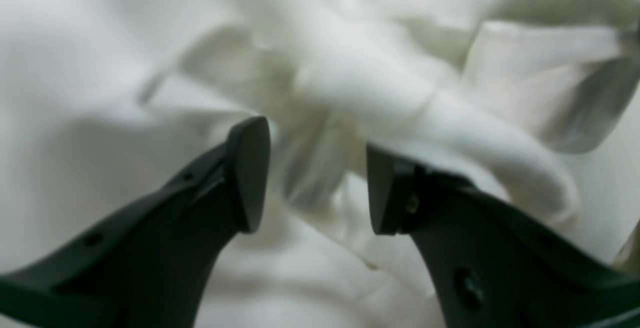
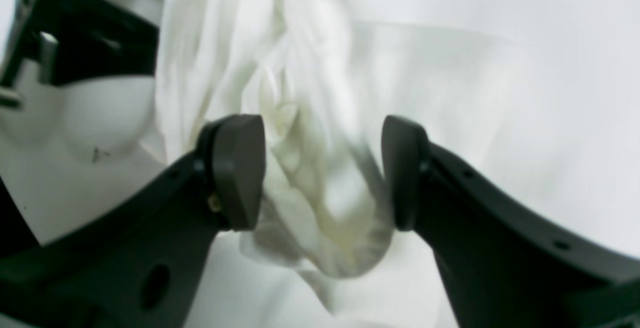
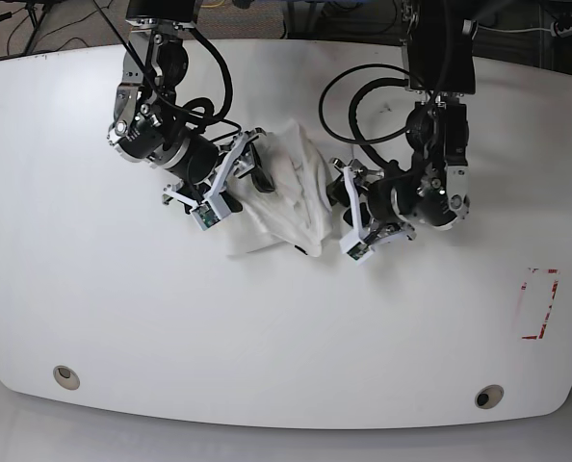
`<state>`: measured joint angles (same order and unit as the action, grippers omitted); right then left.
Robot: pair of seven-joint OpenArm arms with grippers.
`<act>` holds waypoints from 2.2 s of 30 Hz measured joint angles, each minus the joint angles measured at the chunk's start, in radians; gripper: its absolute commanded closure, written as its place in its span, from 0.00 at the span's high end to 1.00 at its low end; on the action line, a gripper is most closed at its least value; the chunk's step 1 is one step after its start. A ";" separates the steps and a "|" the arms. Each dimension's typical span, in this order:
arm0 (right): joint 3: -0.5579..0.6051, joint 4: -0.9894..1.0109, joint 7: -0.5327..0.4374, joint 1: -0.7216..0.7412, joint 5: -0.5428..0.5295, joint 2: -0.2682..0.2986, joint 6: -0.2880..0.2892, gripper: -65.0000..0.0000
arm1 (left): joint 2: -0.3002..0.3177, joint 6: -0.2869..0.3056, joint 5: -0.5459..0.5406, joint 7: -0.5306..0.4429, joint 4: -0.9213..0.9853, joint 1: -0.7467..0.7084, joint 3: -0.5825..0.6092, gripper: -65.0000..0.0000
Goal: Layout the t-shirt on the table in an organized manner, then fold the t-shirt properly
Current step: 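Fold both shirt ends toward each other with both grippers, bunching the middle, then release the shirt with the left gripper and pull it away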
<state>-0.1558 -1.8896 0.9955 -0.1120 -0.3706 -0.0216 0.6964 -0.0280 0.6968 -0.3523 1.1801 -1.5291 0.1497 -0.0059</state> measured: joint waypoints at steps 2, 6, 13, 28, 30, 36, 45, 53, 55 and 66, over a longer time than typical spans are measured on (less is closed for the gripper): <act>0.000 0.000 0.000 0.000 0.001 0.000 0.000 0.55 | 0.018 0.000 -0.036 0.003 -0.017 -0.006 -0.019 0.46; 0.004 0.000 0.000 0.000 -0.001 -0.001 0.000 0.55 | 0.065 0.000 -0.146 0.019 -0.064 -0.012 -0.045 0.46; 0.005 0.000 0.002 0.014 -0.007 -0.003 0.000 0.55 | 0.209 0.000 -0.280 0.024 -0.130 -0.039 -0.156 0.46; 0.003 0.131 -0.051 0.059 -0.010 -0.003 0.000 0.55 | 0.494 0.000 -0.439 0.031 -0.132 -0.135 -0.452 0.46; 0.003 0.145 -0.049 0.060 -0.010 -0.003 0.000 0.54 | 0.508 0.000 -0.446 0.031 -0.132 -0.145 -0.464 0.46; 0.005 0.131 -0.048 0.058 -0.006 -0.016 0.000 0.30 | 0.511 0.000 -0.450 0.031 -0.132 -0.165 -0.484 0.46; 0.041 0.113 -0.049 0.050 -0.012 -0.066 -0.005 0.05 | 0.511 0.000 -0.448 0.032 -0.131 -0.187 -0.485 0.46; 0.139 0.112 -0.050 0.050 -0.008 -0.098 -0.004 0.06 | 0.505 0.000 -0.453 0.024 -0.134 -0.206 -0.480 0.46; 0.146 0.112 -0.050 0.050 -0.010 -0.110 -0.004 0.09 | 0.505 0.000 -0.449 0.029 -0.134 -0.217 -0.480 0.46; 0.280 0.130 -0.049 0.047 -0.002 -0.109 -0.003 0.71 | 0.503 0.000 -0.452 0.031 -0.138 -0.249 -0.480 0.46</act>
<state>0.1238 -1.7596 0.9463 -0.0650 -0.3725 -0.1303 0.6930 0.4747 0.6971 -0.8043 1.2114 -1.6672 -0.0990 -0.4862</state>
